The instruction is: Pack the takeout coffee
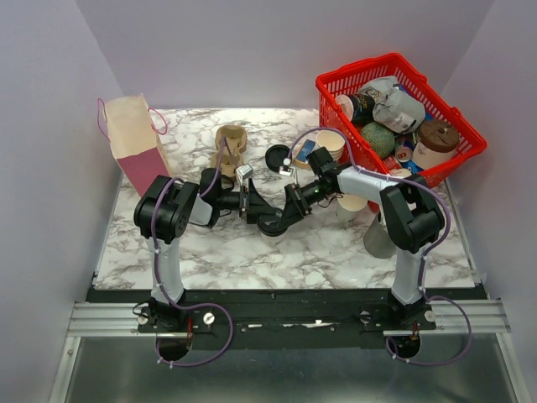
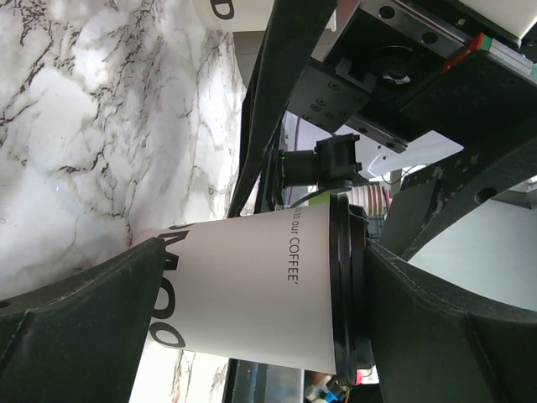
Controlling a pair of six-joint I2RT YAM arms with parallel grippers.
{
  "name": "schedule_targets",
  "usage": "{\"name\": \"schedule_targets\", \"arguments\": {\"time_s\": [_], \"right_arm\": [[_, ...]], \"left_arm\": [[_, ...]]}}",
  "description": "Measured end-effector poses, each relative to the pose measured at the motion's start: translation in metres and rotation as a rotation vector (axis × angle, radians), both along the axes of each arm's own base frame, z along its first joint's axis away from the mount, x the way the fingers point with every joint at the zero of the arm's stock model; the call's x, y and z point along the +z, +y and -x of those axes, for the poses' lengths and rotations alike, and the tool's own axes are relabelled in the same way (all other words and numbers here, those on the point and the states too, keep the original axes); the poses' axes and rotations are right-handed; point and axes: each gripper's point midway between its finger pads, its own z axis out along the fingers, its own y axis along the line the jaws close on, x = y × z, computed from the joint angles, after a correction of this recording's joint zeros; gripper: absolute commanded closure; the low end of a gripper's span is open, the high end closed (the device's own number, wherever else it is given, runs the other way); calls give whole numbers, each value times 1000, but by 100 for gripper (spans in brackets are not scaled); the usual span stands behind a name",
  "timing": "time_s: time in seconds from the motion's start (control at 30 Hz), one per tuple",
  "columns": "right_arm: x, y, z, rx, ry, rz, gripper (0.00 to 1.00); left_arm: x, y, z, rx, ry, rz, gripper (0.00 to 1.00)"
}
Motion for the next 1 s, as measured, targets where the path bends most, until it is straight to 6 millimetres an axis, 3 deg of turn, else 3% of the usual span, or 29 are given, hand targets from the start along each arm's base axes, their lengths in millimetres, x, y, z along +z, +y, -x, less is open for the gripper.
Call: {"name": "schedule_targets", "arguments": {"time_s": [0.43,0.73,0.9,1.0], "right_arm": [[7,5,-6,16,-75,-35,0],[14,18,-25,55,-138,-42,0],[16,21,-39,42,-133,-38,0],[19,18,-46,29,-129,-41,0]], "left_arm": [[19,-2,-11,33,-59,45,1],[49,-1,-25,83,-206,14,1],[48,12,-43,131,-276,-87,1],[54,28,-43,152,-322,-155,1]]}}
